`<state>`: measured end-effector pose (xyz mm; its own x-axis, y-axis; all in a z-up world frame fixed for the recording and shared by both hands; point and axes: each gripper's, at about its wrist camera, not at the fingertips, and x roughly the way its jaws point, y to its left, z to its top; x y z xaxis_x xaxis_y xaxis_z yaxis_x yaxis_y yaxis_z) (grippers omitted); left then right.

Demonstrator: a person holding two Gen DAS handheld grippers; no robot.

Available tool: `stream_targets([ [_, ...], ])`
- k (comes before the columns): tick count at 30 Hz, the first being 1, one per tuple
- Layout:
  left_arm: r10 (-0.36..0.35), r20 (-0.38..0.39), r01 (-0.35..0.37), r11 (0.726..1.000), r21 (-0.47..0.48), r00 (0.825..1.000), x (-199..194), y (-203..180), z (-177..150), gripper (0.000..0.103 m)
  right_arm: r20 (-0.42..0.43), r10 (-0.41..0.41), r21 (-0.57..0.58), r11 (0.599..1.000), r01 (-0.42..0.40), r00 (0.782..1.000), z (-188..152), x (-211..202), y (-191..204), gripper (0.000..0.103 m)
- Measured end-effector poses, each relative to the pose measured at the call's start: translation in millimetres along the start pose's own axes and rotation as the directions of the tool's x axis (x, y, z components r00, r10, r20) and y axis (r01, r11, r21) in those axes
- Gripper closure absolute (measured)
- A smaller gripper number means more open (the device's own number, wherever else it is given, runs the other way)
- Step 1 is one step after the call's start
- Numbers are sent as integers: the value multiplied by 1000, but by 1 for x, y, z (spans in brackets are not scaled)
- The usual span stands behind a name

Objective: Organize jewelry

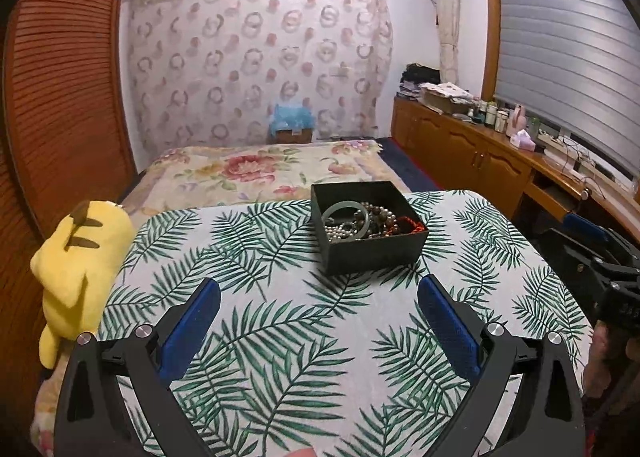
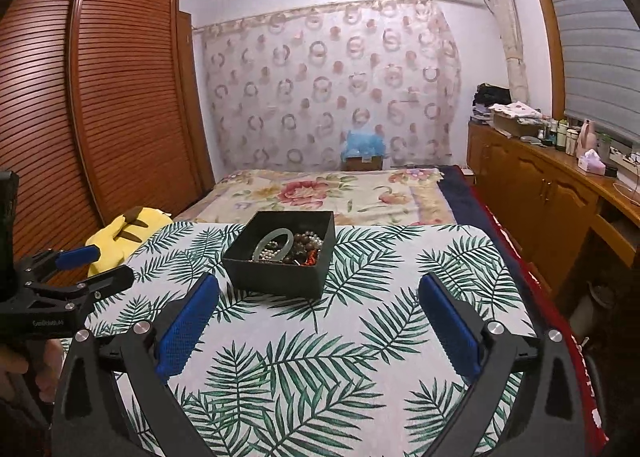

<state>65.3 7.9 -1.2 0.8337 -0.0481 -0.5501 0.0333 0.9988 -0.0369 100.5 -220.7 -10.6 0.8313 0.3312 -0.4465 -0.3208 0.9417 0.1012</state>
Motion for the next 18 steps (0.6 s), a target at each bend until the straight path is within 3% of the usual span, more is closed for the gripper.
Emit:
stream_targets([
  [18,10,25,-10,1000,-16,1000,-12,11,-4,8,10,-11,10,1000,10,1000,-4,-7,0,2],
])
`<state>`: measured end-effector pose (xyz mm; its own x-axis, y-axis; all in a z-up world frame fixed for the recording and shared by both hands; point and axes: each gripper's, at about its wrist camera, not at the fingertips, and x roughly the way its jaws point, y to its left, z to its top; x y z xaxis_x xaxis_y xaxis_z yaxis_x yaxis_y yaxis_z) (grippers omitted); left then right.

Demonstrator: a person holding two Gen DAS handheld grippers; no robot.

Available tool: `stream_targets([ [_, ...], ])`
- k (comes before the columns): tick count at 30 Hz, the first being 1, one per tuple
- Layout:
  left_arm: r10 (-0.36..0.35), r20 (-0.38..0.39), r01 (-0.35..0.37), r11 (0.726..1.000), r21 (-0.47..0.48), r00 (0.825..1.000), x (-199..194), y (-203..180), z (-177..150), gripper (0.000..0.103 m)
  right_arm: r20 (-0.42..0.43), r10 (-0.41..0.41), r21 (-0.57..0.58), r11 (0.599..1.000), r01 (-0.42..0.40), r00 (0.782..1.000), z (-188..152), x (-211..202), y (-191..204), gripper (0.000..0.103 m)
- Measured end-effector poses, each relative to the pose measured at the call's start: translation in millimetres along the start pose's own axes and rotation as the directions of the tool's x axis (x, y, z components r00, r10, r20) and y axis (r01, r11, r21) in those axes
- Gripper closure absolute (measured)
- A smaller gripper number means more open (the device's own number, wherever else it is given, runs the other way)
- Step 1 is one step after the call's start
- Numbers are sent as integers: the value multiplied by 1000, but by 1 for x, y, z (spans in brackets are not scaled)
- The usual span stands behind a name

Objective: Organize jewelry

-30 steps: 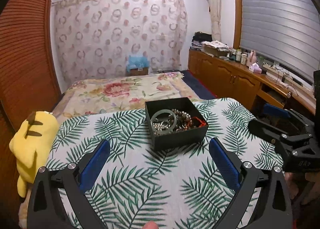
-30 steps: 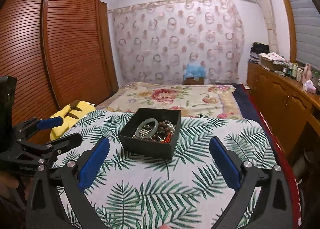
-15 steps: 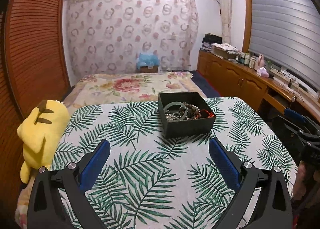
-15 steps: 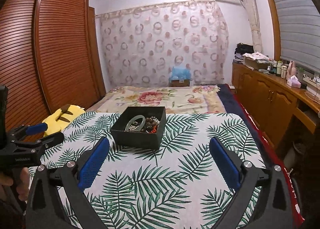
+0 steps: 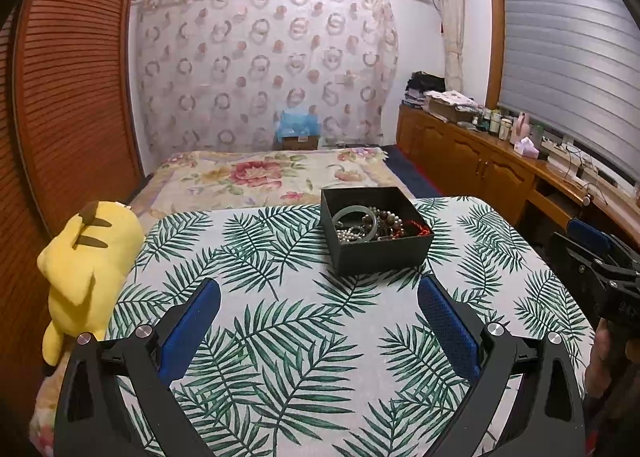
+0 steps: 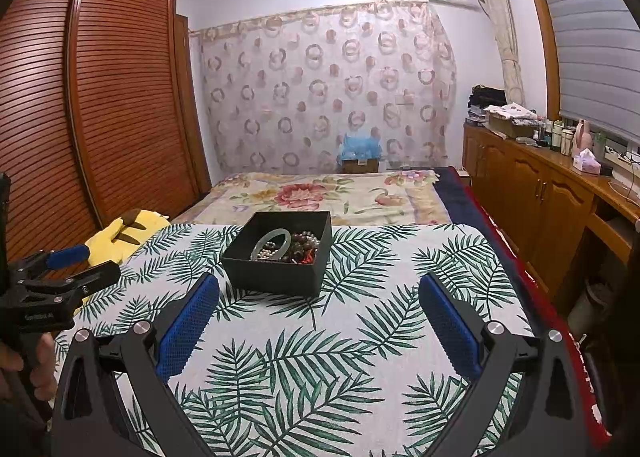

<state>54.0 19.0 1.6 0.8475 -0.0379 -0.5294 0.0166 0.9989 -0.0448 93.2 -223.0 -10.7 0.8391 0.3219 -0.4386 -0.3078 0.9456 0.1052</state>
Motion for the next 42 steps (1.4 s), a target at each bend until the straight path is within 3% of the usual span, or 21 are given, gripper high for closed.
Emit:
stream_targets([
  [42,11,13,-11,1000,12,1000,-7,-2,2,8,-2,-1,0,1000,1,1000,-6,4,1,2],
])
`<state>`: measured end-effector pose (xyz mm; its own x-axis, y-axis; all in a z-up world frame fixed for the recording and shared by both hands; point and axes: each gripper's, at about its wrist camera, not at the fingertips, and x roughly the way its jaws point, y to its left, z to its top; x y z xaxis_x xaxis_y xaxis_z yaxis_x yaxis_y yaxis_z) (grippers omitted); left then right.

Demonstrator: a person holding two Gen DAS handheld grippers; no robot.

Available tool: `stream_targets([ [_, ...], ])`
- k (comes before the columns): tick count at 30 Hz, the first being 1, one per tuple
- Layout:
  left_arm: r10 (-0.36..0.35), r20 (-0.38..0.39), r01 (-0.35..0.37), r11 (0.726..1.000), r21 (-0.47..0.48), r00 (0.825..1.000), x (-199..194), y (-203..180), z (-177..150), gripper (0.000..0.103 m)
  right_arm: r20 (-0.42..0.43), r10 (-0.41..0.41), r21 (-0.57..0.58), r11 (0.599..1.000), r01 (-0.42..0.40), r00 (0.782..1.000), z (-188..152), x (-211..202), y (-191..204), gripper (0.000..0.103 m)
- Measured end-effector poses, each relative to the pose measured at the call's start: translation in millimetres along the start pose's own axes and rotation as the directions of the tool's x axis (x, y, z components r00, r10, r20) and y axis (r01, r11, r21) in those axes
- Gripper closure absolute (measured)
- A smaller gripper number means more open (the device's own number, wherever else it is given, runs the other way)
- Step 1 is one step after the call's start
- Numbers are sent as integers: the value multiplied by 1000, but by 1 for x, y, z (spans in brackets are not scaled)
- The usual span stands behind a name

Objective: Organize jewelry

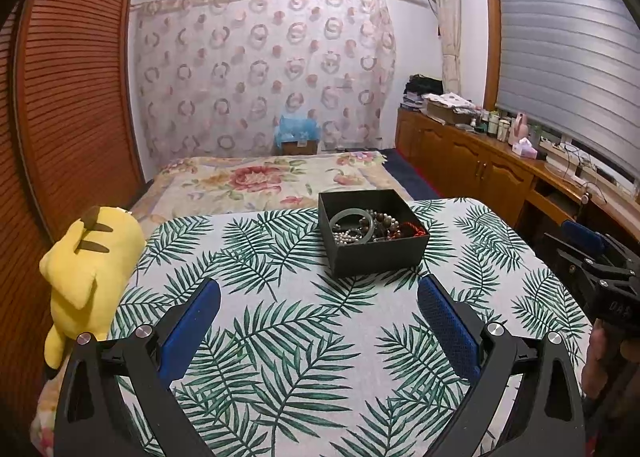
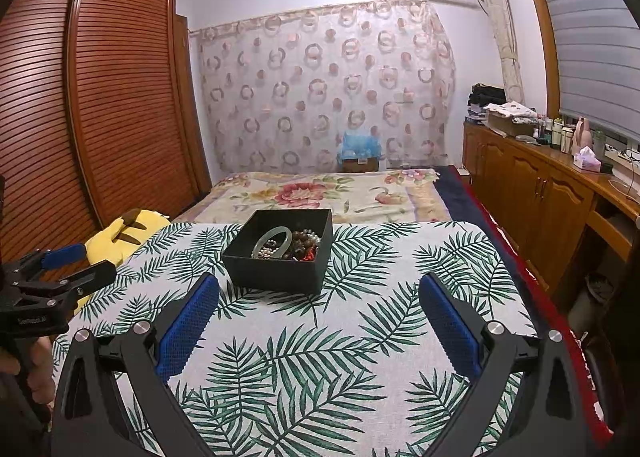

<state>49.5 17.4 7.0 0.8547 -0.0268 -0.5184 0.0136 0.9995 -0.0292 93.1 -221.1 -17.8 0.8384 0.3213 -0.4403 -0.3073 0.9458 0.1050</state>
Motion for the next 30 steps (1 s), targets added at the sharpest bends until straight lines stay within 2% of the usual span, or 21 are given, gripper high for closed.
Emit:
stream_targets([
  [30,2,2,-2,1000,8,1000,-2,-3,1,8,2,1,4,1000,-1,1000,-3,1,1,2],
])
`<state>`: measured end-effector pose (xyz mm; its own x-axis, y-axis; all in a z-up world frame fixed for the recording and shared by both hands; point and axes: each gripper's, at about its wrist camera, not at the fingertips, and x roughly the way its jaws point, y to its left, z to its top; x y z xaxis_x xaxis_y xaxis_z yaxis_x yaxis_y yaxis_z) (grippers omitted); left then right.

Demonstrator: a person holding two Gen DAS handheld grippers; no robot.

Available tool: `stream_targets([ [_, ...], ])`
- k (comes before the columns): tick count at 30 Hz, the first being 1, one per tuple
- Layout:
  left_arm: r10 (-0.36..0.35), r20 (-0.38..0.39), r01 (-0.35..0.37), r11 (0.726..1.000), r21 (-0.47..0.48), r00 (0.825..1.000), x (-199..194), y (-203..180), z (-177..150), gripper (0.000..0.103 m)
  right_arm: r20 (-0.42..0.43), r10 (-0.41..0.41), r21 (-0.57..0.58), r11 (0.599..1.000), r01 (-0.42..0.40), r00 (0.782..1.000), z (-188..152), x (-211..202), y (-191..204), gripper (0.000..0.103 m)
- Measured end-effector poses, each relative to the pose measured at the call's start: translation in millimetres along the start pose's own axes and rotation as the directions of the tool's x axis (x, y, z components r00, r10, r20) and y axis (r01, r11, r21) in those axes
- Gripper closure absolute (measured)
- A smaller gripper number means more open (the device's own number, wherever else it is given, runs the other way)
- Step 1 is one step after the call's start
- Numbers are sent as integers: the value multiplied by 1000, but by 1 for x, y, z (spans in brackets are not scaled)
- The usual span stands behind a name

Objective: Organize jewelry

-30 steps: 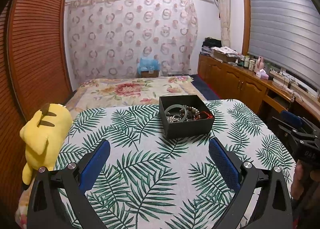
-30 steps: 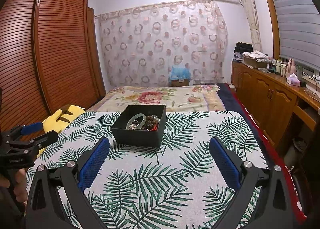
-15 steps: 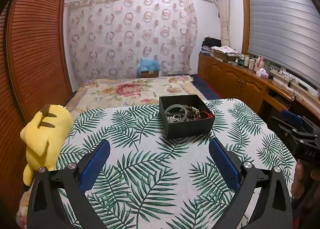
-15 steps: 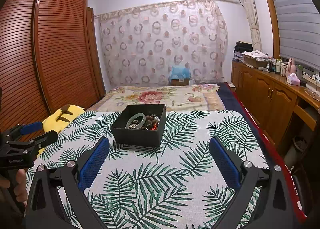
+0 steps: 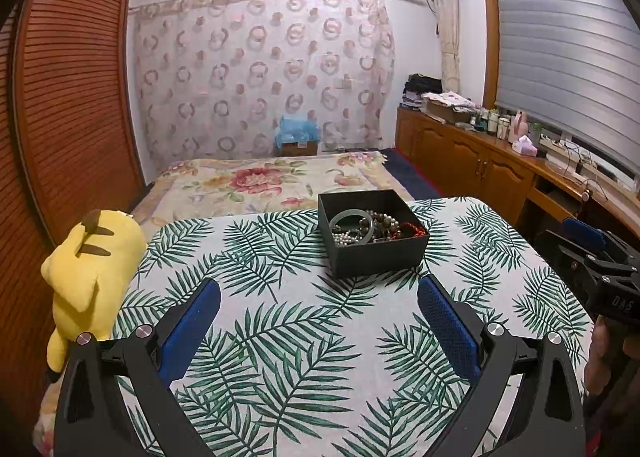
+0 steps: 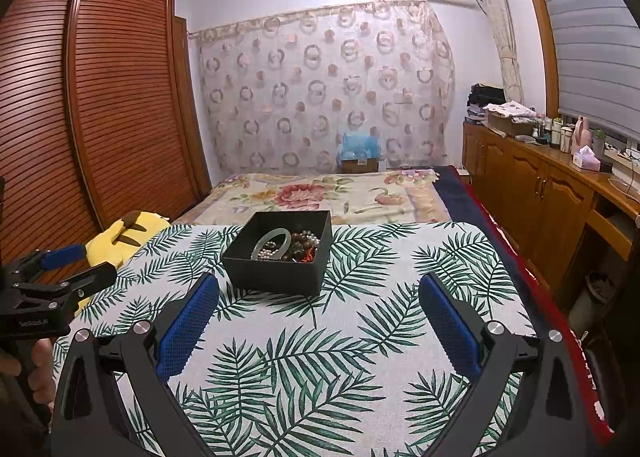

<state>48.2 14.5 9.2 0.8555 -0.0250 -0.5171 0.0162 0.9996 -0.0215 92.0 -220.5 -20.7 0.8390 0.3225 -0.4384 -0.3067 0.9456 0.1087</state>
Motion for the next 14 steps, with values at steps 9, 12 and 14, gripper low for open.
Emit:
stream_targets([
  [9,-1,-1,1,1000,0,1000,-1,-2,0,8,0,2,0,1000,-2,1000,1,0,2,2],
  [12,-2,-1,2,1000,0,1000,-2,-3,1,8,0,2,2,1000,-2,1000,1,0,2,2],
  [14,-1,-3,1,1000,-1,1000,-2,-3,0,8,0,1,1,1000,-1,1000,0,0,3,2],
])
